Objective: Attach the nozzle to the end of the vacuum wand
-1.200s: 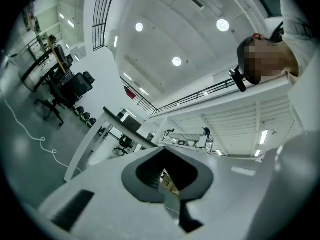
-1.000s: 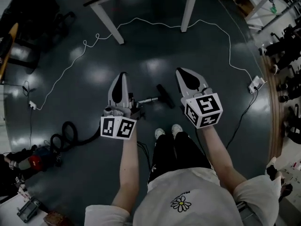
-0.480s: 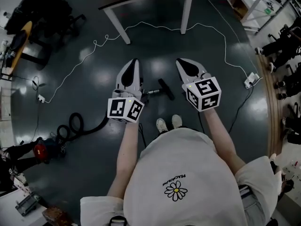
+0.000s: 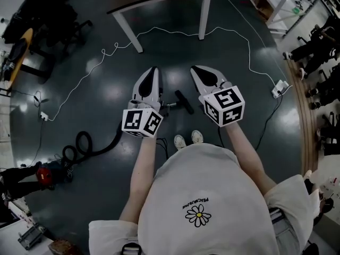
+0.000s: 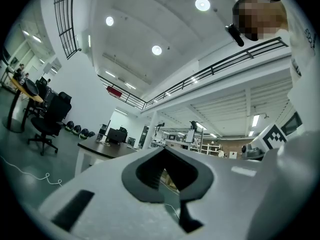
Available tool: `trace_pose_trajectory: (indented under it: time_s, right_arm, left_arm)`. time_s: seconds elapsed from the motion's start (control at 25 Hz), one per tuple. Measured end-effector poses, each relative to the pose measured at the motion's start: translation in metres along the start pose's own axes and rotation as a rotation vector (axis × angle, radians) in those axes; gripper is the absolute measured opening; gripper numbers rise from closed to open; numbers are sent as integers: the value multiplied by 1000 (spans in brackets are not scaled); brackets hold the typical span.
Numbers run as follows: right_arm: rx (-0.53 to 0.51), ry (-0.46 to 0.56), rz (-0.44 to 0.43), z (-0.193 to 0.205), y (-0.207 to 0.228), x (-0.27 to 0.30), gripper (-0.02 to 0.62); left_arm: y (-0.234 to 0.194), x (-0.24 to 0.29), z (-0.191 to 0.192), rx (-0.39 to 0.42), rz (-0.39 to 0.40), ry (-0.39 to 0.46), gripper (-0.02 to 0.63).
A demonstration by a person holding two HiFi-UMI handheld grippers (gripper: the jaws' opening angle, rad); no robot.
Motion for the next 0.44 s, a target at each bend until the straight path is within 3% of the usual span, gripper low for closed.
trace_pose_trajectory:
  time_s: [0.44]
  right_arm:
    - [-41, 33, 13, -10, -2, -15, 6]
  left_arm:
    - [4, 2, 2, -20, 26, 7, 2]
Point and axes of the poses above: the fingertips, and each gripper's own axes: x forward along the fingers, y to its right, z out of its underside, the point moved 3 cm from there along -x, backward along the fingers, and after that the axes turned 12 degrees about z, right-handed, at the moved point
